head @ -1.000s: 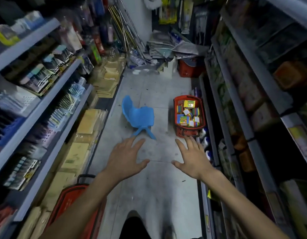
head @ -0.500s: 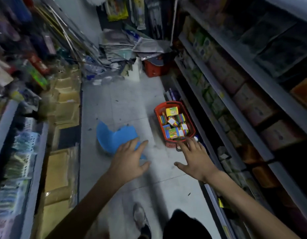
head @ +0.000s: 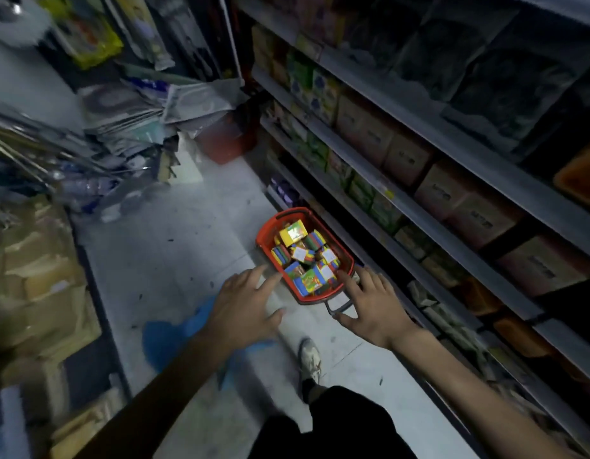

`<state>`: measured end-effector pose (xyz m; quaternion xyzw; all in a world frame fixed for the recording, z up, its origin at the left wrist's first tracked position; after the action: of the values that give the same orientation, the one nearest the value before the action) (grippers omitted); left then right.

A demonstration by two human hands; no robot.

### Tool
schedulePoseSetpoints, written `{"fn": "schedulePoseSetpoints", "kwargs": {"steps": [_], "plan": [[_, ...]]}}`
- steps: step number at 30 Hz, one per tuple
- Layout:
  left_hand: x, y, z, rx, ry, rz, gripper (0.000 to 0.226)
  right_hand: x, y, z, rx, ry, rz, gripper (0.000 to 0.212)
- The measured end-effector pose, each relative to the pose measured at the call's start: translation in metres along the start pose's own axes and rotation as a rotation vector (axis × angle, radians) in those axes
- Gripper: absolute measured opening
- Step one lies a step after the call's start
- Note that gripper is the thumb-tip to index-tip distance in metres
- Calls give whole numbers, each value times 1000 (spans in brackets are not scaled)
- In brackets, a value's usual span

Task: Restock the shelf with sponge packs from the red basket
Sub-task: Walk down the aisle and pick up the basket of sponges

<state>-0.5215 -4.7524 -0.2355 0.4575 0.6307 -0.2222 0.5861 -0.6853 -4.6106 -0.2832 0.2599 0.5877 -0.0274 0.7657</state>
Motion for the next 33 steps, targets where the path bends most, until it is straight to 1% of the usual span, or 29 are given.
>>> {"fn": "schedulePoseSetpoints", "kwargs": {"steps": [5, 10, 15, 19, 23, 27, 30, 33], "plan": [[-30, -69, 3, 97, -65, 23, 68, -18, -49, -21, 61, -100, -2, 89], [-52, -126, 8, 206, -141, 39, 73, -35, -85, -29, 132, -178, -10, 87], [-53, -193, 17, 335, -239, 152, 87, -36, -105, -48, 269, -244, -29, 86], [-57, -252, 15, 469, -229, 179, 89, -29, -122, -60, 400, -344, -39, 83], [-40, -309, 25, 648, -275, 260, 81, -12, -155, -58, 550, -423, -64, 81], [-11, -372, 56, 830, -316, 355, 80, 6, -203, -43, 765, -501, -102, 86], [11, -409, 90, 909, -331, 431, 81, 25, -237, -21, 923, -575, -76, 85], [34, -431, 131, 923, -335, 484, 80, 45, -272, 0, 978, -588, -37, 84]]}}
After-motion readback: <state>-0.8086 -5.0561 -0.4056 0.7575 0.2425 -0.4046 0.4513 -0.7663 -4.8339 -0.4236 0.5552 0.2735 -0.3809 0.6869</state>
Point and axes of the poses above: each hand's wrist, its own y-axis away from the middle knuckle, its own x-axis out of the palm, z = x × y, the point moved 10 cm from there along -y, towards the middle knuckle, and after that the axes turned 4 degrees about y, right-handed, at the moved point
